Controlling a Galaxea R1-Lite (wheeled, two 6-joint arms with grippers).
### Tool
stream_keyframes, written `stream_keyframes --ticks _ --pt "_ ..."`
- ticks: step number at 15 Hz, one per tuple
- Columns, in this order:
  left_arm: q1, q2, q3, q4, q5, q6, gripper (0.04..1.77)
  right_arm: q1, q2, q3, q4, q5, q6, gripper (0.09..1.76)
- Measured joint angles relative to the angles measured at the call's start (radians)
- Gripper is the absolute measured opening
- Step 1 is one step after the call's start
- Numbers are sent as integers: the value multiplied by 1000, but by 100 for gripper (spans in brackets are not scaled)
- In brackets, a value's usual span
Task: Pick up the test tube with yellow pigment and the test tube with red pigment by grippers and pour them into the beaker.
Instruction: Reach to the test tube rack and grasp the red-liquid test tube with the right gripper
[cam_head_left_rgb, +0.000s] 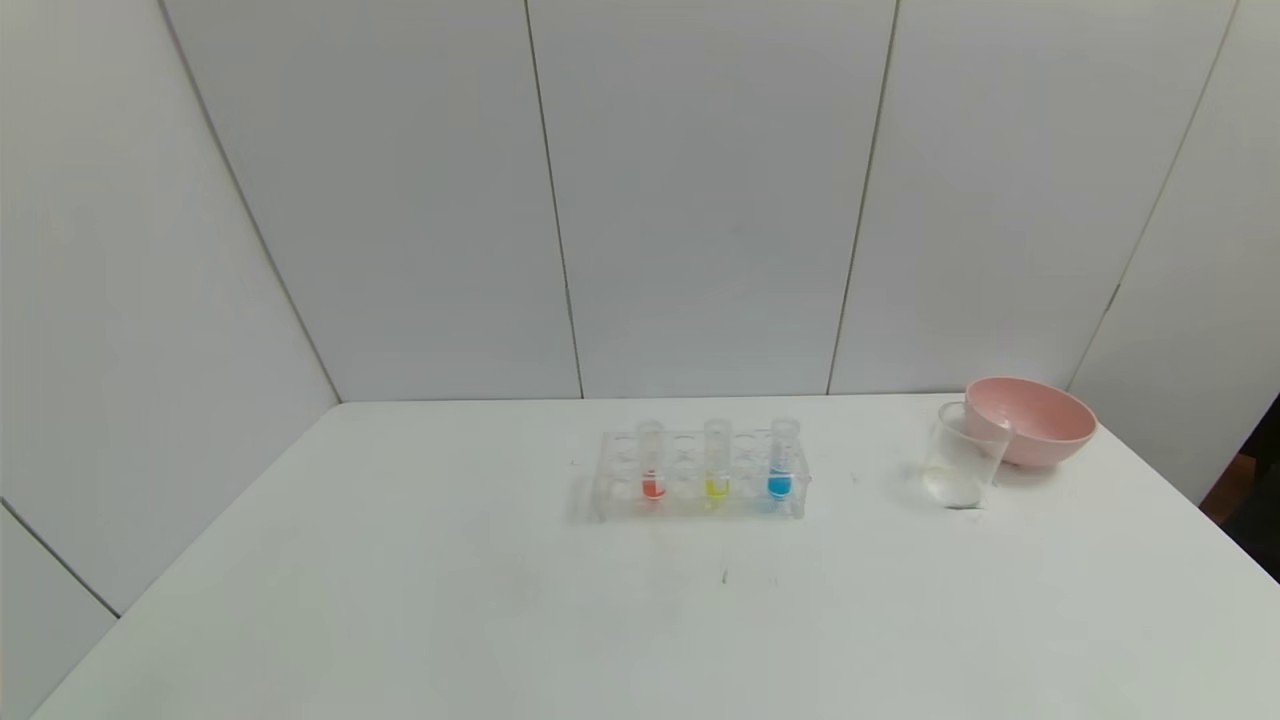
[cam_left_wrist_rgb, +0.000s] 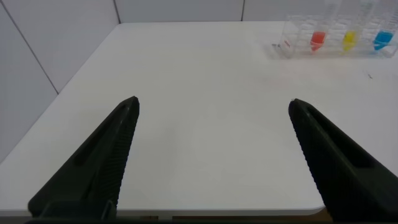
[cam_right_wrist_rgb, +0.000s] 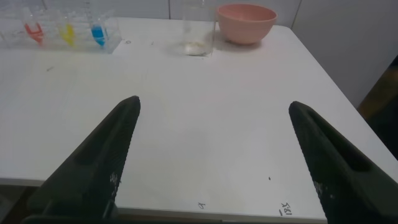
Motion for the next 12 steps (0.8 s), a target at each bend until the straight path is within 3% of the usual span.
stream_keyframes --ticks 12 --pt "0 0 0 0 0 0 172 0 0 0 5 0 -3 171"
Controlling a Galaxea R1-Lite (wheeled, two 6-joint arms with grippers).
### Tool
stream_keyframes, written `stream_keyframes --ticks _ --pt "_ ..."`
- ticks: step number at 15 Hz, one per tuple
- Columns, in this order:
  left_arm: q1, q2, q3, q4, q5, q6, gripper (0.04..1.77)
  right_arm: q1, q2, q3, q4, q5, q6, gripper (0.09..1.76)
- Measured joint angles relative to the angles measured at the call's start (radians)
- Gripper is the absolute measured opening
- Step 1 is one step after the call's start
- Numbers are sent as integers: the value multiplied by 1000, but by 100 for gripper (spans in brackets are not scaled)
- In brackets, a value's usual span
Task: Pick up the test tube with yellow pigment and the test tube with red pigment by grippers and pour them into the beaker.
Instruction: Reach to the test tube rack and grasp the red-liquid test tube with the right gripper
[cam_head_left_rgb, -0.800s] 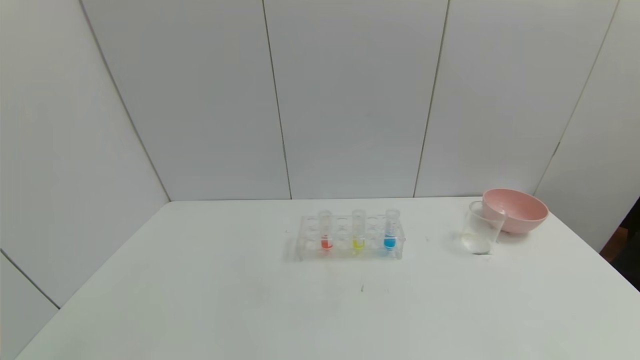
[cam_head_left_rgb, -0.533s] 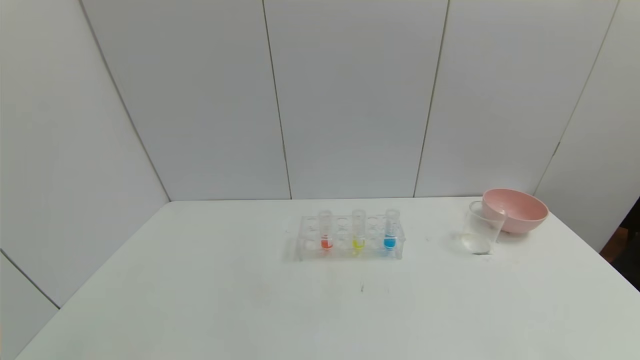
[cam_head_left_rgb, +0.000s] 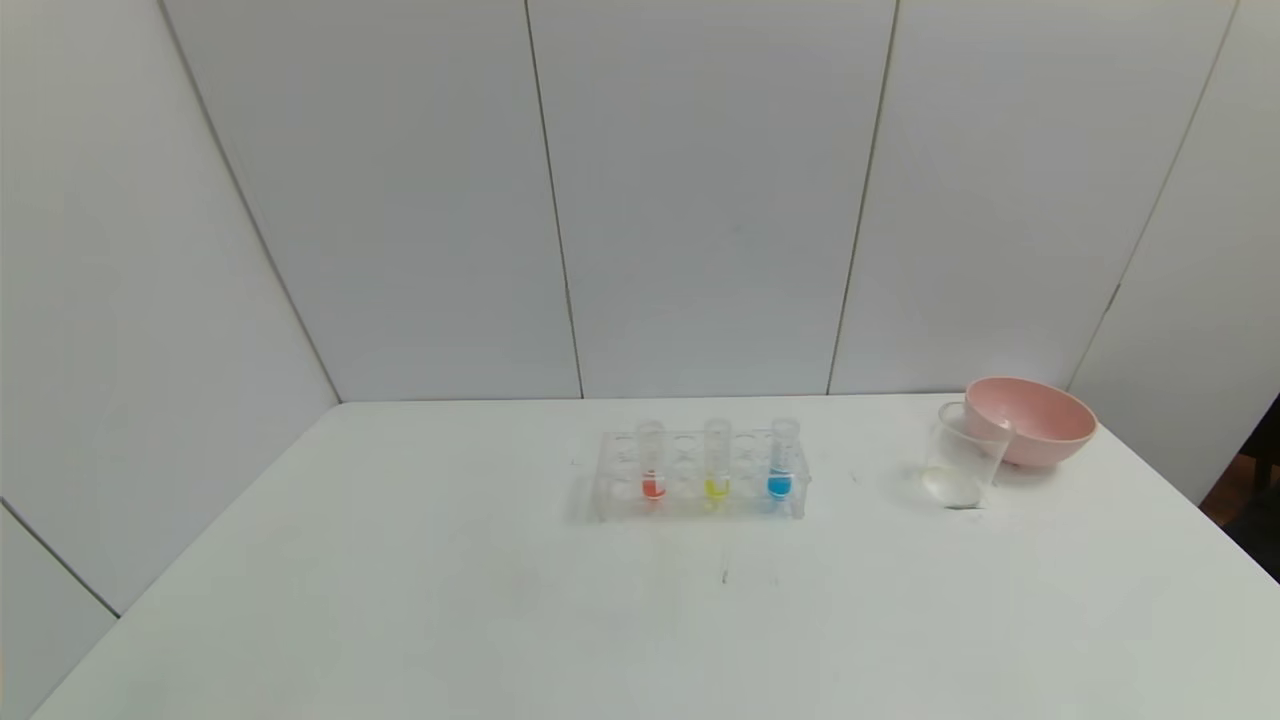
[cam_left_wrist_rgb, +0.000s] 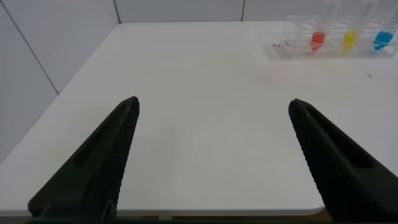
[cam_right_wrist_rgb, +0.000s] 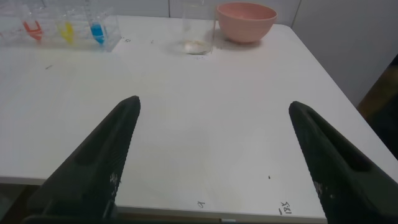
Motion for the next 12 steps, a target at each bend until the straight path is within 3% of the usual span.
stream_keyframes --ticks 12 --pt "0 0 0 0 0 0 172 0 0 0 -8 0 6 171"
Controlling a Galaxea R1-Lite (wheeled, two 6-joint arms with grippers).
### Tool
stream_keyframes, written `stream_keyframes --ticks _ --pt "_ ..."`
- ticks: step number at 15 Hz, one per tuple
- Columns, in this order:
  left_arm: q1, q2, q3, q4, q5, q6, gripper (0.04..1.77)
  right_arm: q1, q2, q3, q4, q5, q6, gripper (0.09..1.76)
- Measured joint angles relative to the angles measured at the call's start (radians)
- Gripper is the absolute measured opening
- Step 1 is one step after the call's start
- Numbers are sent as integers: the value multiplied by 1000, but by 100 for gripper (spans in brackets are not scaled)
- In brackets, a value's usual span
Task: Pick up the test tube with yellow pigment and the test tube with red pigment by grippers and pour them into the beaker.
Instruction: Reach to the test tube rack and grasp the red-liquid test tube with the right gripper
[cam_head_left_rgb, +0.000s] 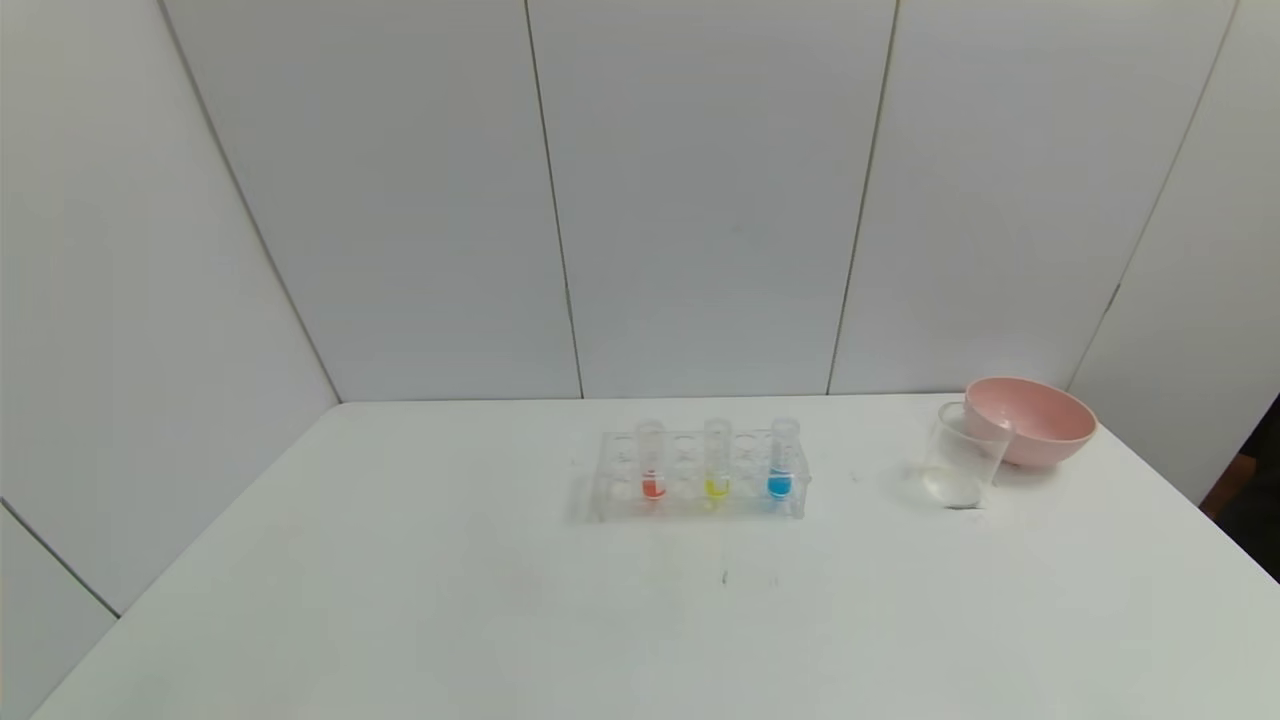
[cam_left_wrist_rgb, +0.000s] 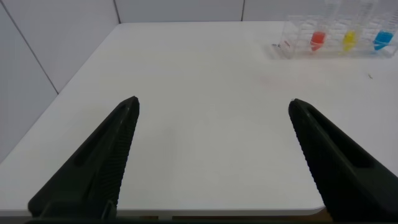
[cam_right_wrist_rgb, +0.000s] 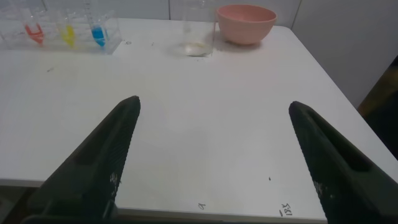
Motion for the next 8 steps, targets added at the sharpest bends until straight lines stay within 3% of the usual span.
stream_keyframes --ticks 4,8 --pt "0 0 0 0 0 0 172 0 0 -10 1 -1 9 171" --pt "0 0 0 0 0 0 172 3 74 -151 1 0 27 171"
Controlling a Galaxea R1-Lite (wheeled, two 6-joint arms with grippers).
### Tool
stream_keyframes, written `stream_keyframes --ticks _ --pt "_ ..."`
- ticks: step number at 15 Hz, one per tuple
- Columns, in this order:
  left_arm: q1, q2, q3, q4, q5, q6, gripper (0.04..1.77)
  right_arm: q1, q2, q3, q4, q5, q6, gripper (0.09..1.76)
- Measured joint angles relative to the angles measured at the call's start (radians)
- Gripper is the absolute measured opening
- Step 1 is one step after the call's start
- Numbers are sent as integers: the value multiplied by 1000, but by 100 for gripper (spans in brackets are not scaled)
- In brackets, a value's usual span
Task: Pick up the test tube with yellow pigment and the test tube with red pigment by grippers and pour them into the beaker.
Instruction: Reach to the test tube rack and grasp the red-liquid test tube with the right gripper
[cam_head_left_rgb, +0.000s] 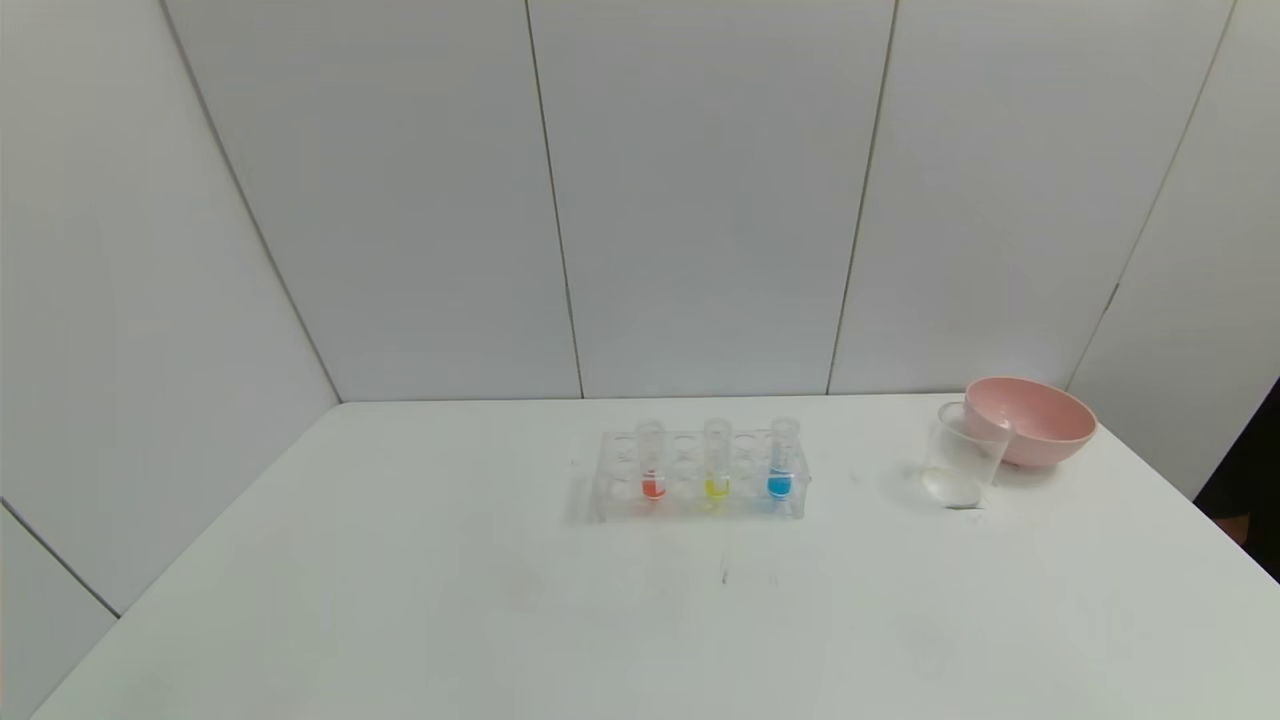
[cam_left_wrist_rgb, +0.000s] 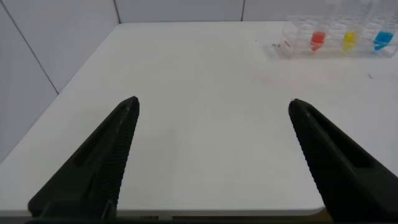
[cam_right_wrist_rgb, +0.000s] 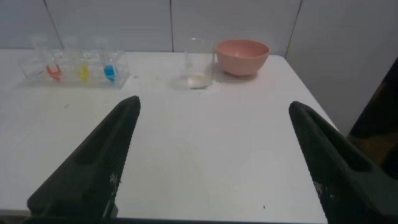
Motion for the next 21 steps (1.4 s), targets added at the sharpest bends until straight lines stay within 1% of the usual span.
stream_keyframes --ticks 3,6,8,10,12,14,17,21 --pt "0 0 0 0 0 0 172 8 160 -119 -54 3 23 171" --pt "0 0 0 0 0 0 172 10 383 -208 -192 8 27 171" --pt "0 0 0 0 0 0 172 19 516 -257 -241 35 25 171" --pt "0 0 0 0 0 0 172 45 629 -303 -255 65 23 171" --pt "0 0 0 0 0 0 172 99 722 -341 -259 57 20 171" --pt "0 0 0 0 0 -1 172 183 793 -362 -261 -3 16 171" --pt "0 0 0 0 0 0 172 364 889 -375 -267 -173 23 171" --pt "0 0 0 0 0 0 172 653 1015 -427 -256 -391 81 171"
